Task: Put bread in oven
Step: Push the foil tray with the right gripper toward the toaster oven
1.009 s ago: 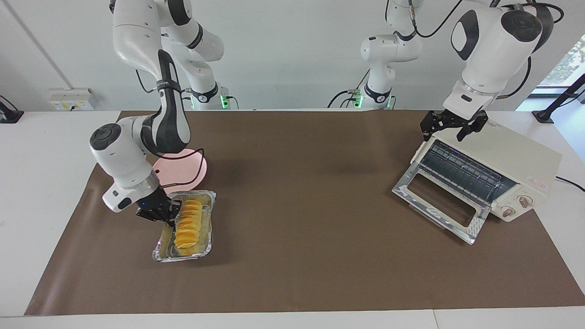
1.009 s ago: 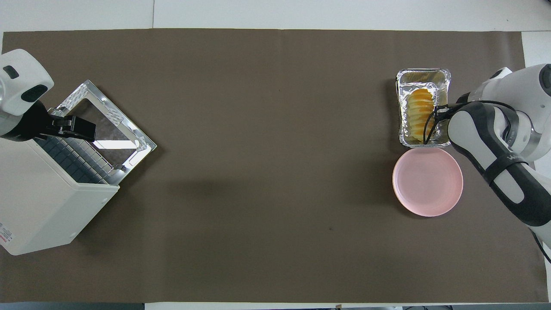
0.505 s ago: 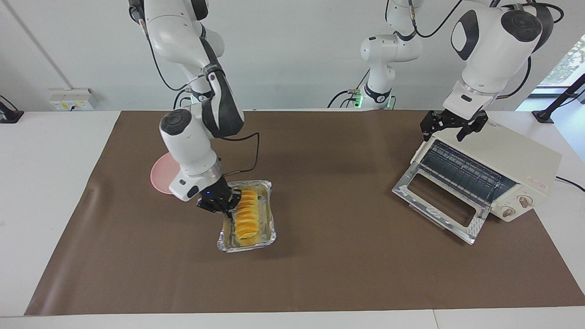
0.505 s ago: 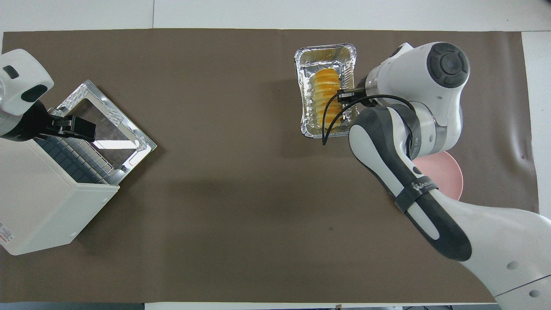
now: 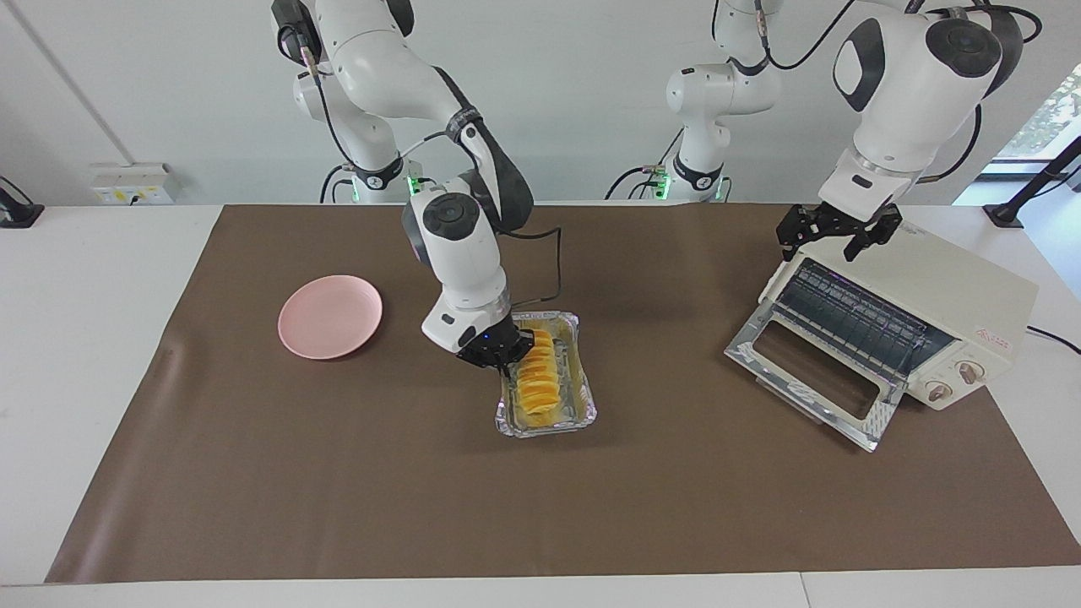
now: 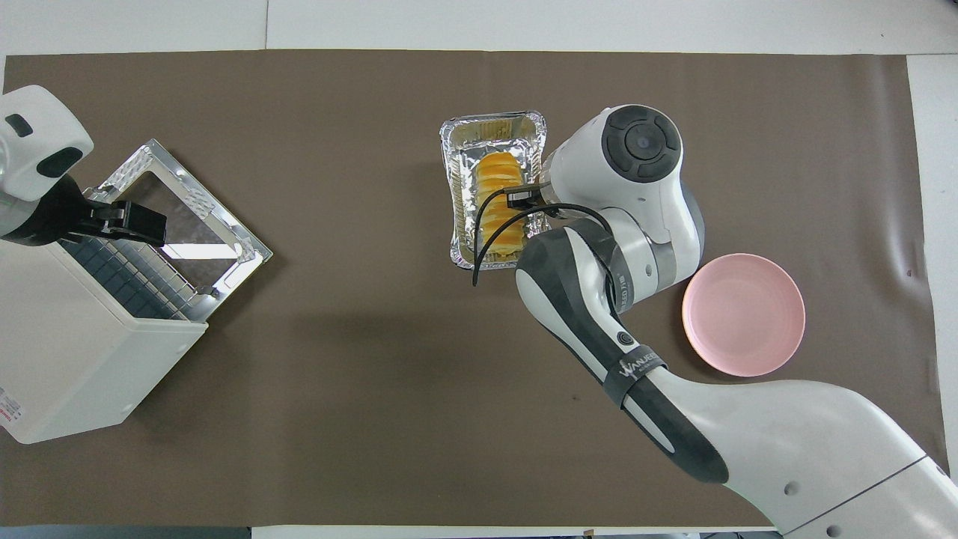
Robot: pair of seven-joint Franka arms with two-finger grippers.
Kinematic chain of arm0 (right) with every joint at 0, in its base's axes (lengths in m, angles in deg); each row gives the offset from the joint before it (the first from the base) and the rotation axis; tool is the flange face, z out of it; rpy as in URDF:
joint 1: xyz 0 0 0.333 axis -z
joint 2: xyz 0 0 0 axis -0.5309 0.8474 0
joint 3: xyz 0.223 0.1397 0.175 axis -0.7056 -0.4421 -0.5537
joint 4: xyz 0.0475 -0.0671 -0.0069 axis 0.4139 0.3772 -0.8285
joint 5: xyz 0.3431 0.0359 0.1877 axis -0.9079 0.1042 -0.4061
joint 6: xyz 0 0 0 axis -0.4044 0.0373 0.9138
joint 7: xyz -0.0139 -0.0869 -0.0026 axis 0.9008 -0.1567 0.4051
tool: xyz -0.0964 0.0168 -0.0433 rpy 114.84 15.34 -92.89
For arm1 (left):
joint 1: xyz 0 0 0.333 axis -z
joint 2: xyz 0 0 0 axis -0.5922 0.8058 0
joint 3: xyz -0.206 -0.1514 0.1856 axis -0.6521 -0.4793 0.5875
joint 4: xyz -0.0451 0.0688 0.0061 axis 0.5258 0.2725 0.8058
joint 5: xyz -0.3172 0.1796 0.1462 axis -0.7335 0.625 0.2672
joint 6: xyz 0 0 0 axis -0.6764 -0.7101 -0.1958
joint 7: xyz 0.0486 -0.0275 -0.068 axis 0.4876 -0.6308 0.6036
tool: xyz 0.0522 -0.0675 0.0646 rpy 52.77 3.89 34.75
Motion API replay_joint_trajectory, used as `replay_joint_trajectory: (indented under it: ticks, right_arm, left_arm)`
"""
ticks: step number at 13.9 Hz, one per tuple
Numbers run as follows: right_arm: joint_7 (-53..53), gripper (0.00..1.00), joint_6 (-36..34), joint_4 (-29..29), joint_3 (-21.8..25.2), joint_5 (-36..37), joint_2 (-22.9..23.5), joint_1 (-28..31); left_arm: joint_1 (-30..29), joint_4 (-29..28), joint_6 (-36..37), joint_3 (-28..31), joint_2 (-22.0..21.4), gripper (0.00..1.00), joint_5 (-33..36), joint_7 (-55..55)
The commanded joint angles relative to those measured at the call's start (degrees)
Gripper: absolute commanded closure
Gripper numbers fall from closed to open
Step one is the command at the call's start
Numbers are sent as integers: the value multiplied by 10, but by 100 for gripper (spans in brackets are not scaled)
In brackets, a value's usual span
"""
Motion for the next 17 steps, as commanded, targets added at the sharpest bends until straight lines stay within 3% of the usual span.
replay_joint_trajectory:
  ticks: [1,3,9,10,11,12,13,17]
  right_arm:
    - [-31,100,33,-26,1,6,36,-10]
    - [-32,100,72,-26,1,2,52,-15]
    - [-45,98,94,-3,1,8,55,-22]
    - [-45,72,87,-4,1,9,55,-22]
    - [-45,65,78,-3,1,10,54,-24]
    - [-46,42,71,-3,2,12,54,-29]
    - [-47,0,68,-2,3,14,54,-30]
    - [-46,0,23,-21,3,36,42,-19]
  left_arm:
    - [-9,-11,0,-3,-14,0,-10,7]
    - [-9,-10,0,-3,-14,0,-10,7]
    - [-8,-11,0,-3,-14,0,-10,7]
    - [-9,-11,0,-3,-14,0,-10,8]
    - [-8,-11,0,-3,-14,0,-10,7]
    - [-8,-13,3,-3,-15,0,-10,7]
    - [-8,-13,8,-4,-15,0,-10,5]
    - [0,-16,23,-4,-20,0,-10,-12]
